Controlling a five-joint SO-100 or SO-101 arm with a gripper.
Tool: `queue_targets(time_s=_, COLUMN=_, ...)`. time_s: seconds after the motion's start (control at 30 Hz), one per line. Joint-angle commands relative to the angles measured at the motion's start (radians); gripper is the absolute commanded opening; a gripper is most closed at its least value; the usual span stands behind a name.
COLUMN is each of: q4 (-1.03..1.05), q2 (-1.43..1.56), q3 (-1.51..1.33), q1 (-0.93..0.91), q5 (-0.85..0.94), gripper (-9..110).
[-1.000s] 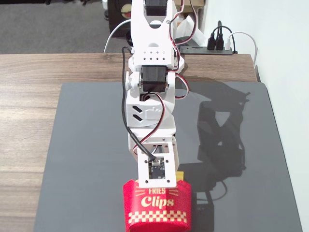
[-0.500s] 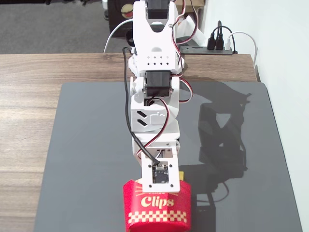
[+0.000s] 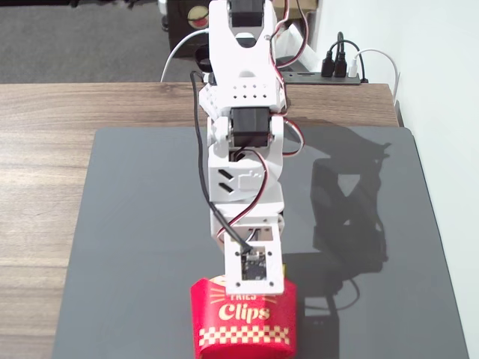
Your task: Grab a fry
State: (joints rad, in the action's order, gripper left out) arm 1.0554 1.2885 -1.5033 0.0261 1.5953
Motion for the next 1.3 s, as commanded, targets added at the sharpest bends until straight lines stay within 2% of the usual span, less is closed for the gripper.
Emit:
queue_targets(time_s=0.0, q4=0.000, q2=0.138, q3=-0.077, q1=0.008, q5=0.000, gripper=1)
queue_targets(time_s=0.33, q4=-0.054, q2=0.514, q3=-0.506, q1=-0.002, q5=0.014, gripper=1)
queue_targets(time_s=0.67, q4=-0.012, q2=0.882, q3=-0.834, q1=-0.043, q5=0.025, gripper=1)
queue_targets(time_s=0.97, q4=0.187, q2=1.137, q3=-0.861, q1=-0.104, q5=0.029, gripper=1)
queue_targets(time_s=1.27, q4=0.258, q2=1.232, q3=-0.834, q1=-0.179, q5=0.058, gripper=1)
